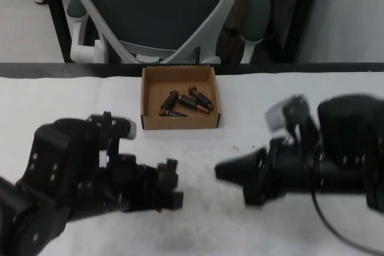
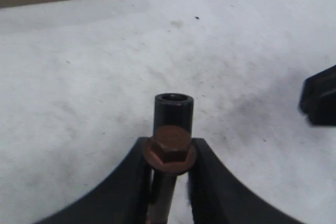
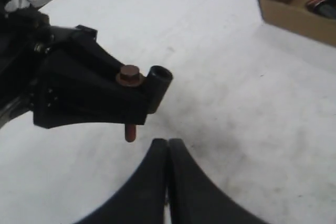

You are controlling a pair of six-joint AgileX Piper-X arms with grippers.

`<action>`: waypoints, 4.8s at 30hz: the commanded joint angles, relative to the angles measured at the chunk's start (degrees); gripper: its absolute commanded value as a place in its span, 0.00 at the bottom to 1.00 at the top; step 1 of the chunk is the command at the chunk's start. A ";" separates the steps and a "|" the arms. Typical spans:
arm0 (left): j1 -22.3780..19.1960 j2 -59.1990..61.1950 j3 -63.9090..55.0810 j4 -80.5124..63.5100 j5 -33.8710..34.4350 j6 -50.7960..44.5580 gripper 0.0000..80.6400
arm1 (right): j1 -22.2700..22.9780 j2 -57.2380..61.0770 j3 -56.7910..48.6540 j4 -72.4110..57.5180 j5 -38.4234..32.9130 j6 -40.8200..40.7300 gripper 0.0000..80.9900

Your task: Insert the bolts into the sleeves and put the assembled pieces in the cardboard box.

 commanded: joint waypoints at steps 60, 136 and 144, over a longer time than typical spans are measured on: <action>-4.18 -1.10 -22.33 43.85 -9.52 37.98 0.53 | 8.44 -0.77 -2.11 23.84 12.10 9.99 0.01; -8.69 23.97 -30.06 37.97 -14.20 53.22 0.01 | 12.87 -42.41 11.56 43.09 35.95 11.15 0.01; -8.69 23.82 -30.06 40.48 -14.31 52.84 0.01 | 12.87 -42.41 11.56 43.09 34.13 11.01 0.01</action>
